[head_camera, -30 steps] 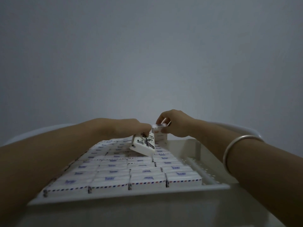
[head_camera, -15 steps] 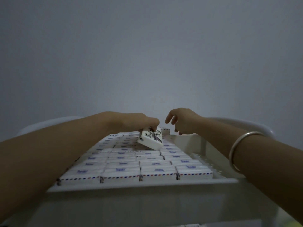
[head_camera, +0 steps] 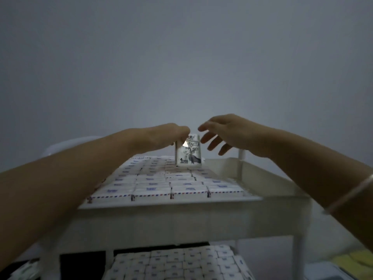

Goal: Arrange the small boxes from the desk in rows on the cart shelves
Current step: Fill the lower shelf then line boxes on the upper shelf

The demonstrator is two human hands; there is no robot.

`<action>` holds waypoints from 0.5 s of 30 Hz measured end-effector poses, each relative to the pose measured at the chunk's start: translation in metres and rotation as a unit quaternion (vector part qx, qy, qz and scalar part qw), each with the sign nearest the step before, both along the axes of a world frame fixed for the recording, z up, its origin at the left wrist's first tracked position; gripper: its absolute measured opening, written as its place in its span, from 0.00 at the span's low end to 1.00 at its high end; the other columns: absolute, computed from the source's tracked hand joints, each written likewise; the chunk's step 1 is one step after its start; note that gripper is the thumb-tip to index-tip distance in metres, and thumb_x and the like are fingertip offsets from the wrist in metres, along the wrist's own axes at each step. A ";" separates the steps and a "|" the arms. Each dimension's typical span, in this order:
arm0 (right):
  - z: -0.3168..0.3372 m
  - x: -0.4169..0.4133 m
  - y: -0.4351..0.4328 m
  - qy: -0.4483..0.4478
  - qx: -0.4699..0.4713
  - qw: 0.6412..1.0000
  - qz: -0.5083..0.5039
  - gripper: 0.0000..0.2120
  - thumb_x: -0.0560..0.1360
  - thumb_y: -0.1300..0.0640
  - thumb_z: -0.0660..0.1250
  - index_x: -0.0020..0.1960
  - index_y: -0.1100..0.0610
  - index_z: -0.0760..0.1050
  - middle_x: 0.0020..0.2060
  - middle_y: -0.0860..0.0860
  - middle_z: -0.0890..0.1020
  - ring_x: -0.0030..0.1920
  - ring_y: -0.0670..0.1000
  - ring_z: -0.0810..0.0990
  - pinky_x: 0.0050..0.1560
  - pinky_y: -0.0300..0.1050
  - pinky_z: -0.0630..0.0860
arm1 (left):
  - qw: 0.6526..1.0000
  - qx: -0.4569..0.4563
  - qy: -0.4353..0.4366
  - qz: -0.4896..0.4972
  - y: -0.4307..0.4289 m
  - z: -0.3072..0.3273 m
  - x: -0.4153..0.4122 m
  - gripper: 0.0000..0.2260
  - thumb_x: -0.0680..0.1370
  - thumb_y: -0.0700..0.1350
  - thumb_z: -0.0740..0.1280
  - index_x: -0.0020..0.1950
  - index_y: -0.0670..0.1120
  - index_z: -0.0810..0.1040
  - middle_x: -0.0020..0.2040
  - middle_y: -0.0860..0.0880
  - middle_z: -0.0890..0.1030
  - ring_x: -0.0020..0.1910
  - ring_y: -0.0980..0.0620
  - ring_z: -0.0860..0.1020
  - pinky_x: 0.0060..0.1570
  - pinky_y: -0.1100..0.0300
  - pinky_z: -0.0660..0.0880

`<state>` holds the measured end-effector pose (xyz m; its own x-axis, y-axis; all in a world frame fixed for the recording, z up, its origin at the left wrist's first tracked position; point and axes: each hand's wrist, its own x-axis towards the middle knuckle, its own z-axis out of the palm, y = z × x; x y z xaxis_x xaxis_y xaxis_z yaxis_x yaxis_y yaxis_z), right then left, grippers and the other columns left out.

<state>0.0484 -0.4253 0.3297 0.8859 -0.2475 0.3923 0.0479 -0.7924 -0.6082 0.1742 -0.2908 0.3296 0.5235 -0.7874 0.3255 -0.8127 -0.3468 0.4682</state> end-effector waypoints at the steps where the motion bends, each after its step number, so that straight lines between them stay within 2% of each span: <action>1: -0.002 -0.013 0.004 -0.007 -0.005 1.000 0.011 0.14 0.83 0.51 0.56 0.62 0.56 0.74 0.50 0.50 0.82 0.48 0.51 0.82 0.41 0.41 0.80 | 1.000 -0.001 -0.003 -0.015 0.000 0.000 -0.003 0.24 0.62 0.62 0.56 0.41 0.44 0.75 0.43 0.44 0.77 0.44 0.47 0.72 0.51 0.50 0.70; 2: -0.006 -0.025 0.007 -0.017 -0.027 0.999 0.012 0.14 0.81 0.49 0.58 0.62 0.55 0.75 0.49 0.49 0.82 0.47 0.49 0.83 0.40 0.41 0.80 | 1.000 -0.003 -0.007 -0.028 0.002 0.000 -0.010 0.25 0.65 0.62 0.57 0.44 0.42 0.77 0.43 0.45 0.78 0.42 0.49 0.73 0.49 0.51 0.71; 6: -0.014 -0.063 0.010 -0.054 -0.102 0.992 -0.043 0.15 0.76 0.46 0.65 0.61 0.48 0.73 0.44 0.44 0.82 0.40 0.44 0.82 0.36 0.39 0.79 | 0.993 -0.003 -0.019 -0.115 0.002 -0.006 -0.053 0.19 0.80 0.54 0.60 0.46 0.38 0.77 0.39 0.47 0.77 0.33 0.56 0.71 0.33 0.66 0.69; 8: -0.014 -0.082 0.008 -0.075 -0.105 0.990 -0.050 0.13 0.77 0.50 0.67 0.61 0.49 0.75 0.42 0.44 0.82 0.36 0.41 0.81 0.34 0.37 0.76 | 0.988 -0.019 -0.001 -0.156 0.000 -0.009 -0.071 0.13 0.79 0.50 0.64 0.44 0.40 0.77 0.38 0.47 0.77 0.31 0.57 0.71 0.32 0.67 0.68; 10: -0.014 -0.102 0.007 -0.072 -0.082 0.993 -0.046 0.10 0.77 0.56 0.67 0.58 0.50 0.78 0.41 0.46 0.83 0.35 0.42 0.82 0.34 0.37 0.78 | 0.982 -0.064 0.033 -0.172 -0.002 -0.011 -0.083 0.04 0.77 0.44 0.68 0.48 0.45 0.78 0.36 0.50 0.79 0.30 0.59 0.73 0.32 0.67 0.70; 12: -0.017 -0.117 0.004 -0.056 -0.063 0.995 -0.048 0.09 0.77 0.56 0.67 0.57 0.50 0.78 0.43 0.47 0.83 0.40 0.45 0.83 0.38 0.39 0.81 | 0.978 -0.090 0.062 -0.176 -0.003 -0.013 -0.092 0.11 0.75 0.43 0.72 0.56 0.47 0.76 0.36 0.51 0.82 0.30 0.60 0.76 0.33 0.66 0.71; 15: -0.027 -0.129 0.000 -0.054 -0.053 0.995 -0.061 0.09 0.75 0.54 0.70 0.55 0.51 0.77 0.43 0.48 0.83 0.41 0.46 0.84 0.41 0.42 0.82 | 0.977 -0.099 0.068 -0.175 -0.005 -0.018 -0.103 0.18 0.72 0.45 0.75 0.58 0.47 0.74 0.38 0.51 0.85 0.35 0.59 0.80 0.36 0.64 0.74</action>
